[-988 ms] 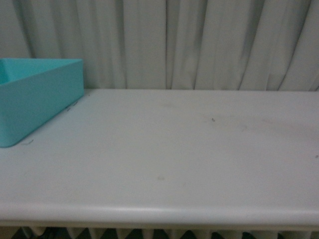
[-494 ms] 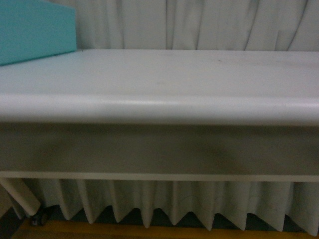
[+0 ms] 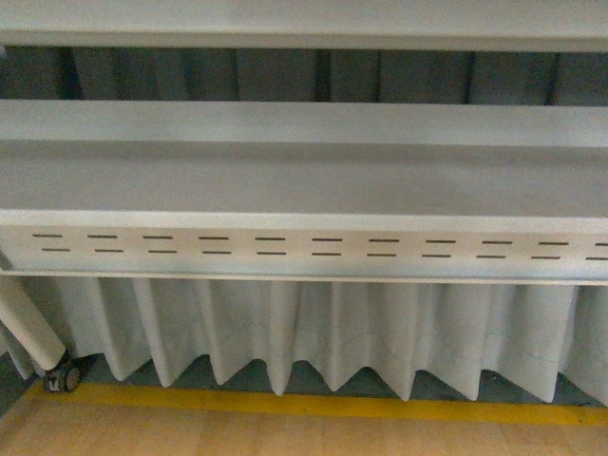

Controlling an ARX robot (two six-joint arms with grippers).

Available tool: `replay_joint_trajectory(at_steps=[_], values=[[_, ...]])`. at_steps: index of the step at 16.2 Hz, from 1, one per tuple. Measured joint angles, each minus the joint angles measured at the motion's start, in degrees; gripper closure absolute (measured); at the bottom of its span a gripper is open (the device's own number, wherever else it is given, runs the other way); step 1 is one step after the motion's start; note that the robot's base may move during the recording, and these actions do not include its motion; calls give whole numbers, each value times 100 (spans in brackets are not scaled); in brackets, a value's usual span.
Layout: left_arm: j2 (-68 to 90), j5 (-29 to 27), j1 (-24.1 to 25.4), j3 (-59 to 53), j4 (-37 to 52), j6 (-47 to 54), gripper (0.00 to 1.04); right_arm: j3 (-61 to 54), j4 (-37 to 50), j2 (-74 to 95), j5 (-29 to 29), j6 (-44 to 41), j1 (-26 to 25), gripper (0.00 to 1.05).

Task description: Wind up and store yellow beetle toy

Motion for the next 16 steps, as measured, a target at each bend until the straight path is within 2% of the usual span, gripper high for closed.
replay_joint_trajectory(at_steps=[16], values=[[0, 2, 0, 0, 20, 0, 7, 0, 13, 0, 4, -2, 0, 6]])
